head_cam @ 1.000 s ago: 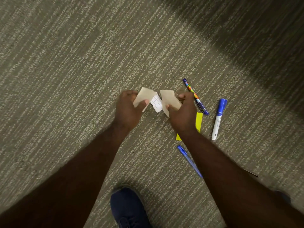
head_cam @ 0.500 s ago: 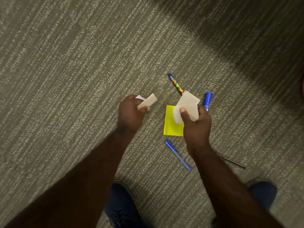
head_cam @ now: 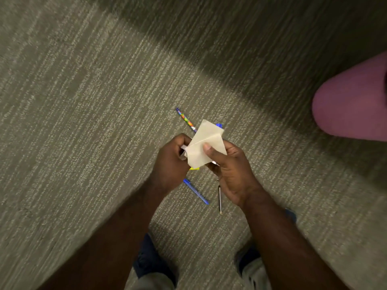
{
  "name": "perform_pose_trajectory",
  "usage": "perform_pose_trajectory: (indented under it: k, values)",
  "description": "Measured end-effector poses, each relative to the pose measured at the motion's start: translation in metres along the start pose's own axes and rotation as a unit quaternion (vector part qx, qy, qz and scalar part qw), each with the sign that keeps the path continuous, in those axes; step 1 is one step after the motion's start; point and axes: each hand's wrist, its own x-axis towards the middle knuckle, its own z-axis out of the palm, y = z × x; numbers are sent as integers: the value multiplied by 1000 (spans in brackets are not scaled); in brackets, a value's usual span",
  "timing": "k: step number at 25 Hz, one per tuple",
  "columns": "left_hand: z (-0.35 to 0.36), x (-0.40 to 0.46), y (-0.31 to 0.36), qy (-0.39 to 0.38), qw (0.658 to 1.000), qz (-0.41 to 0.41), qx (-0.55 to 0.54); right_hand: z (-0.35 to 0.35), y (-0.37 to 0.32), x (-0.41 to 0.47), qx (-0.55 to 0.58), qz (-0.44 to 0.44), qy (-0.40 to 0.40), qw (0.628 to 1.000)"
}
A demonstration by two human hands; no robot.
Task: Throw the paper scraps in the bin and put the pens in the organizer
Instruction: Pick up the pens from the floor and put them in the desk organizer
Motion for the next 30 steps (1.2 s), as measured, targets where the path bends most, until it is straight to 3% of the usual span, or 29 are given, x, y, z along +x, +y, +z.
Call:
perform_pose_trajectory:
  k: [5,11,18,21,23,25,27,30]
  values:
    - [48,-20,82,-70,997,36,9,-41,-63,-45,17,1,29,999]
    - [116,-26,152,-220,973,68,-18,-104,-131,-91,1,-74,159,984]
    - [166,10,180,-77,991,84,66,-199,-221,-109,6,-250,341,906]
    - [160,29,170,-27,984,84,156,-235,-254,-86,29,-237,395,887]
    - [151,36,161,-11,961,125,246,-245,-262,-70,36,-209,413,886]
    - [134,35,146,-3,938,142,316,-242,-251,-64,-41,-215,449,866]
    - [114,30,126,-1,931,128,342,-227,-228,-70,-186,-286,477,810]
    - [77,20,83,18,930,88,358,-188,-171,-75,-335,-402,409,747]
